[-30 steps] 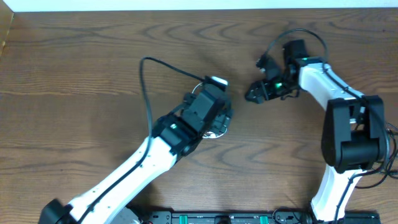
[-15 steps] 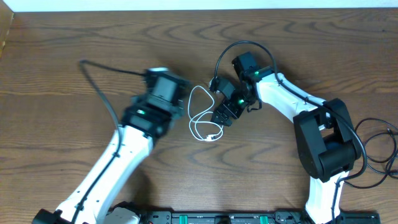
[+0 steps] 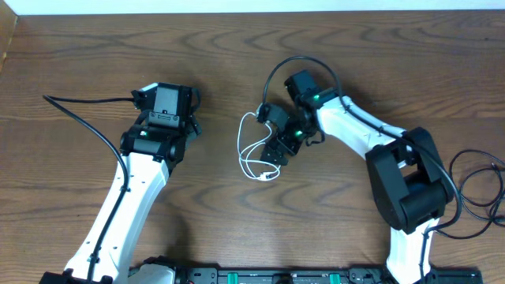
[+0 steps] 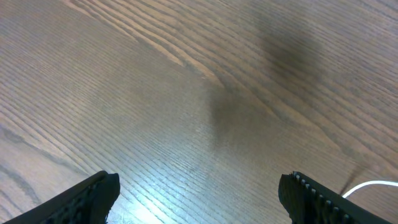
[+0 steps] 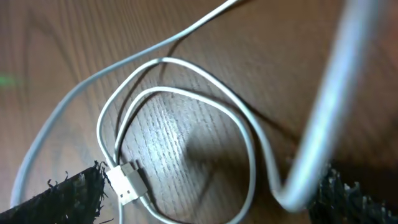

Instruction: Untangle cables

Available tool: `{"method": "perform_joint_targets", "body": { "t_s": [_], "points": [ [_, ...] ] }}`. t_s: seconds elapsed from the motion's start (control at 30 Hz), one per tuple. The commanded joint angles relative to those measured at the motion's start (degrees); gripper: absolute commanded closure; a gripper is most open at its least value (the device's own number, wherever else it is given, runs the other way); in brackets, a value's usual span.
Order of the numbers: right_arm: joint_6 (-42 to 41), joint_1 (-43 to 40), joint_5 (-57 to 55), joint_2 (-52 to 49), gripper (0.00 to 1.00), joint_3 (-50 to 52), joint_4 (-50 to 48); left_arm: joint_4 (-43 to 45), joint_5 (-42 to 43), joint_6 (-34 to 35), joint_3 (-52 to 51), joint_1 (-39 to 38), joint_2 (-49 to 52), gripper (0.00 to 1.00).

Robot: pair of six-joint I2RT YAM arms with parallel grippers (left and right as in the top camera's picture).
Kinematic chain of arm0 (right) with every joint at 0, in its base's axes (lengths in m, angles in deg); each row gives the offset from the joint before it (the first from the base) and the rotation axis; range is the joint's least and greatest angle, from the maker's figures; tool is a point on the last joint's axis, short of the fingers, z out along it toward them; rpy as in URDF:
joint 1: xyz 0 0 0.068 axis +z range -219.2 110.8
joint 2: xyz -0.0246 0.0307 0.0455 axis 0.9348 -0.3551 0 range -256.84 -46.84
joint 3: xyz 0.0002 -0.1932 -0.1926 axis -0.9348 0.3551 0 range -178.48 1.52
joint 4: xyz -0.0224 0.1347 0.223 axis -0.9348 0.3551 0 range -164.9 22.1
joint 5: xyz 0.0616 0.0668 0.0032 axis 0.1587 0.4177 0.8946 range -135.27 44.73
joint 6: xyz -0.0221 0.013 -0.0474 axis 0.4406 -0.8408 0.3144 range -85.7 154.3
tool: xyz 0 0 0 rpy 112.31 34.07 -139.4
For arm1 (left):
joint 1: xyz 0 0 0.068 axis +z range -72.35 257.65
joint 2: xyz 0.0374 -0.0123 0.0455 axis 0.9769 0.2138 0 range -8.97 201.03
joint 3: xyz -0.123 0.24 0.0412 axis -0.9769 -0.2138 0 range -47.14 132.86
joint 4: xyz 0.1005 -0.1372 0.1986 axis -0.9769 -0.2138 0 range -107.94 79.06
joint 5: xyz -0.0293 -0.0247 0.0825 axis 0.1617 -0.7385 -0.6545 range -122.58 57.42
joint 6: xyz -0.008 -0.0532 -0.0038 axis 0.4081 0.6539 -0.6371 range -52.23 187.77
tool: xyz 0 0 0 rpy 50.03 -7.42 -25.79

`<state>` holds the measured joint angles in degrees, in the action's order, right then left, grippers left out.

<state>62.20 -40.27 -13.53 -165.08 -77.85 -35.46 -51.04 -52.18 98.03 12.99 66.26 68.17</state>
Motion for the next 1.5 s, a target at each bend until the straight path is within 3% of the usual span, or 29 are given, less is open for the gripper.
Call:
{"method": "perform_joint_targets", "body": {
  "t_s": [0.0, 0.33, 0.57, 0.7, 0.87, 1.1, 1.47],
  "points": [
    [0.9, 2.6, -5.5, -0.2, 0.01, 0.3, 0.7, -0.2, -0.2, 1.1, -0.6, 0.2, 0.0, 0.14],
    [-1.2, 8.5, -17.5, -0.7, 0.16, 0.4, 0.4, -0.2, -0.2, 1.1, -0.6, 0.2, 0.0, 0.13],
    [-2.3, 9.4, -19.6, -3.6, 0.53, 0.4, -1.5, -0.2, -0.2, 1.1, -0.6, 0.2, 0.0, 0.13],
    [-4.3, 8.9, -20.3, -6.2, 0.84, 0.4, -3.0, -0.2, -0.2, 1.1, -0.6, 0.2, 0.0, 0.13],
    [-6.3, 8.0, -24.5, -6.2, 0.99, 0.4, -3.1, -0.2, -0.2, 1.1, -0.6, 0.2, 0.0, 0.13],
    [-10.8, 4.8, -31.8, -6.2, 0.99, 0.4, -3.0, -0.2, -0.2, 1.1, -0.6, 0.2, 0.0, 0.13],
    [-14.6, -12.0, -36.4, -6.2, 0.99, 0.4, -3.1, -0.2, -0.2, 1.1, -0.6, 0.2, 0.0, 0.13]
  ]
}}
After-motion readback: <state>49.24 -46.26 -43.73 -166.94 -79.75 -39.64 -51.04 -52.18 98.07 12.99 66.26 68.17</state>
